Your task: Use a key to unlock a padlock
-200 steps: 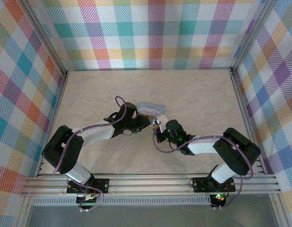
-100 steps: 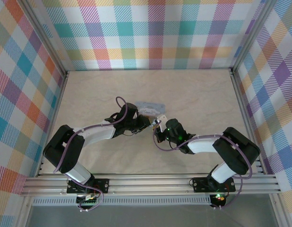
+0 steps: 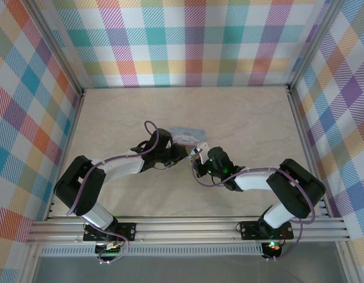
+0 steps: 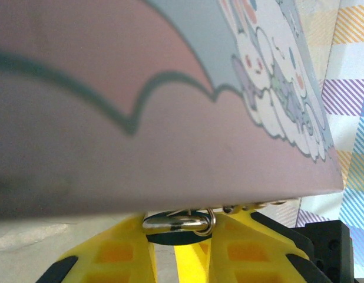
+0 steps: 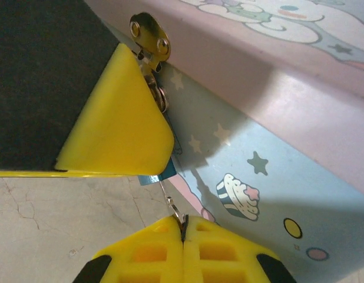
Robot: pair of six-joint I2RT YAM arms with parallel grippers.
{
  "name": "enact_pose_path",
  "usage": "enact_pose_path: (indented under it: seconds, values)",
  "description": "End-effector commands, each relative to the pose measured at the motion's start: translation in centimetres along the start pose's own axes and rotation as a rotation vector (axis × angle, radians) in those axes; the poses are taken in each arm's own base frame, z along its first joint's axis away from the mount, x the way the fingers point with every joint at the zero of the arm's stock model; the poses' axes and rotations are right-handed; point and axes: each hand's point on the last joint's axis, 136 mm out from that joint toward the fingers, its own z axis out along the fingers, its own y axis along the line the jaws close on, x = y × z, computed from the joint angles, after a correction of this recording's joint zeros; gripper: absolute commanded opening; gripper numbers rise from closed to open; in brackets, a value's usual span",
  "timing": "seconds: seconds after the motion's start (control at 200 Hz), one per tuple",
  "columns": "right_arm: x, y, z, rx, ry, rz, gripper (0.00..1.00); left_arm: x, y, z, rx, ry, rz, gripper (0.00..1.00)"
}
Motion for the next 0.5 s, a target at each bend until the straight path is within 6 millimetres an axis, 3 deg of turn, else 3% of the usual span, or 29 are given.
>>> enact_pose_path:
  seconds: [0.0,0.195,0.495]
  values:
    - [-9.9,1.5,-1.9,-0.049,-0.307,-0.042,0.00,5.9,-0.5,0.4,0.028,0.221,0.031,0.14]
    - [-9.6,2.5,-1.3,-0.104,-0.285,-0.043,0.00,5.8,-0.9,0.6,0.044,0.221,0.026,0.14]
    - [-11.4,2.7,-1.0,-0.110,-0.338,-0.060,0.00,5.9,-1.1,0.5,0.045,0.227,0.028,0.14]
